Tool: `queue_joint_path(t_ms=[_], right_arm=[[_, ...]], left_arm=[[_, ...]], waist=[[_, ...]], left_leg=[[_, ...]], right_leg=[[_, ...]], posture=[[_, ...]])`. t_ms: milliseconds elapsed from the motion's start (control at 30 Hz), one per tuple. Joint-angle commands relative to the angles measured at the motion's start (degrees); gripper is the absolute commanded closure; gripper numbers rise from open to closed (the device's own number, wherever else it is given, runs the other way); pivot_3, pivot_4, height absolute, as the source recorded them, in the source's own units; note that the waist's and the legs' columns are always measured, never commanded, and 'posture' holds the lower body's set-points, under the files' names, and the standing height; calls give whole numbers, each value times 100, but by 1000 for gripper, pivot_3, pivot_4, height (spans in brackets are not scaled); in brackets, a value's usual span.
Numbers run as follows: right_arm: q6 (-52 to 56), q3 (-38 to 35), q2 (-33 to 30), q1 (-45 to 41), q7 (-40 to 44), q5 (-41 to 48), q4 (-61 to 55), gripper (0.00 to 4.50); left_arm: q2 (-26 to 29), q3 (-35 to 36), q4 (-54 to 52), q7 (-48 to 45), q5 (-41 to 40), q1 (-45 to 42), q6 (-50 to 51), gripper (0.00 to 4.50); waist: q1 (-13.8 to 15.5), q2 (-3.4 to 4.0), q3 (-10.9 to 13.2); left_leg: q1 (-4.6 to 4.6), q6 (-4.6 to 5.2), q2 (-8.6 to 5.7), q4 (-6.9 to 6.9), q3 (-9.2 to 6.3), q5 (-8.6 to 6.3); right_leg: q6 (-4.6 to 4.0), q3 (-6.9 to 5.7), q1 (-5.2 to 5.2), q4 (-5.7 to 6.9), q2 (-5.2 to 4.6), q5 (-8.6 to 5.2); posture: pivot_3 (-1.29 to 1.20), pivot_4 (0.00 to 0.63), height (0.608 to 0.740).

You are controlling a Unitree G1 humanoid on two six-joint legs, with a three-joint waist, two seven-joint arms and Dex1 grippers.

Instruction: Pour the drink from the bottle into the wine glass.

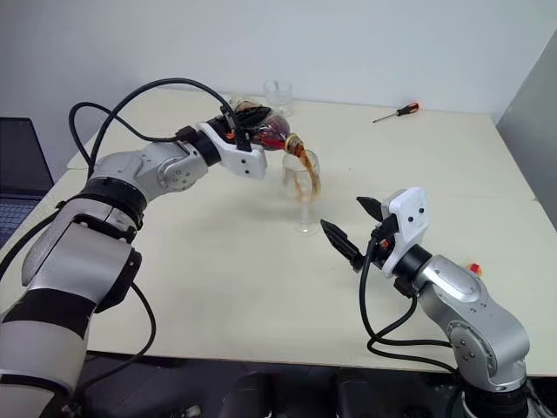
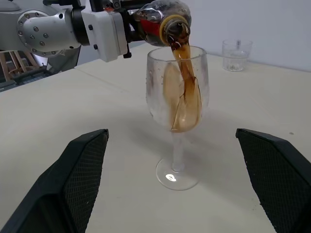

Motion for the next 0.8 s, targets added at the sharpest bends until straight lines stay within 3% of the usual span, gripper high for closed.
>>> queue_joint_path(t_ms=[33, 800], right_arm=[[-51, -52, -29, 26, -48, 39, -141, 0], [-127, 50, -88, 92, 52, 12, -109, 0]], left_arm=[[56, 10, -31, 197, -27, -297, 32, 3727], [176, -89, -7, 315, 111, -340, 40, 3731]], waist=[[0, 0, 0], [-1, 0, 0]], left_leg=[[0, 0, 0, 0, 0, 0], [4, 0, -1, 3, 1, 0]], right_leg=[[0, 0, 0, 0, 0, 0], [-1, 1, 0, 13, 0, 0]], posture=[[0, 150, 740], [0, 150, 740]])
